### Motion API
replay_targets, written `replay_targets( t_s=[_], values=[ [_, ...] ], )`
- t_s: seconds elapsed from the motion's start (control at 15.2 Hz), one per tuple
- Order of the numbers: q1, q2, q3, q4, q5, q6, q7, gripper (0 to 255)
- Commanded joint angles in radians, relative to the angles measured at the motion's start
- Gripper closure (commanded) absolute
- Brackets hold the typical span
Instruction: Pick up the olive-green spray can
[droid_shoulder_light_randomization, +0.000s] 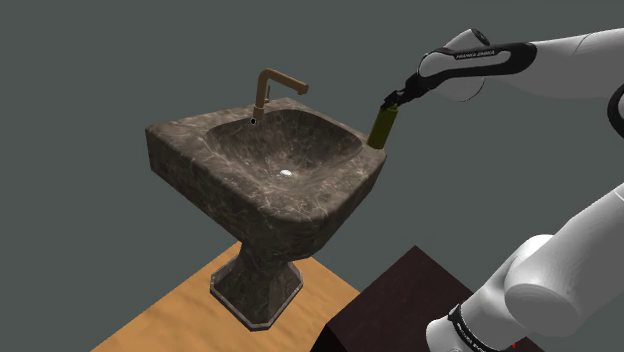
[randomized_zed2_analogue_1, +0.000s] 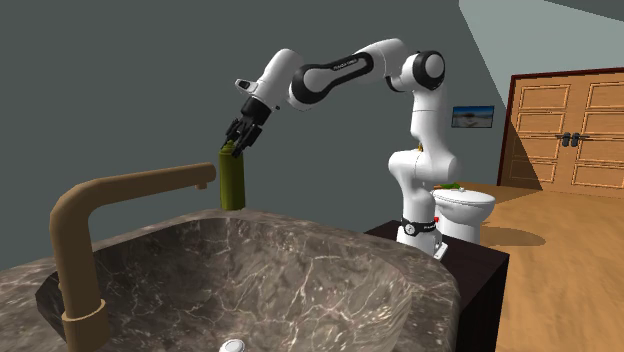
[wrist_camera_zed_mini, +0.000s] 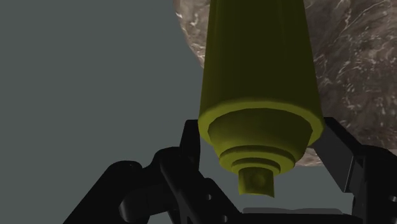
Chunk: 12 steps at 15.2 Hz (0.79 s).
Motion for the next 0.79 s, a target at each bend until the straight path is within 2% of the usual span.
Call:
replay_targets(
  t_s=[0.0,0.73],
  values=[
    [-0.002,-0.007,0.001,0.018,-0.009,-0.024,0.008,255],
    [-0.005,-0.026,0.008,0.135,-0.042,-0.157,0.041,255]
  ],
)
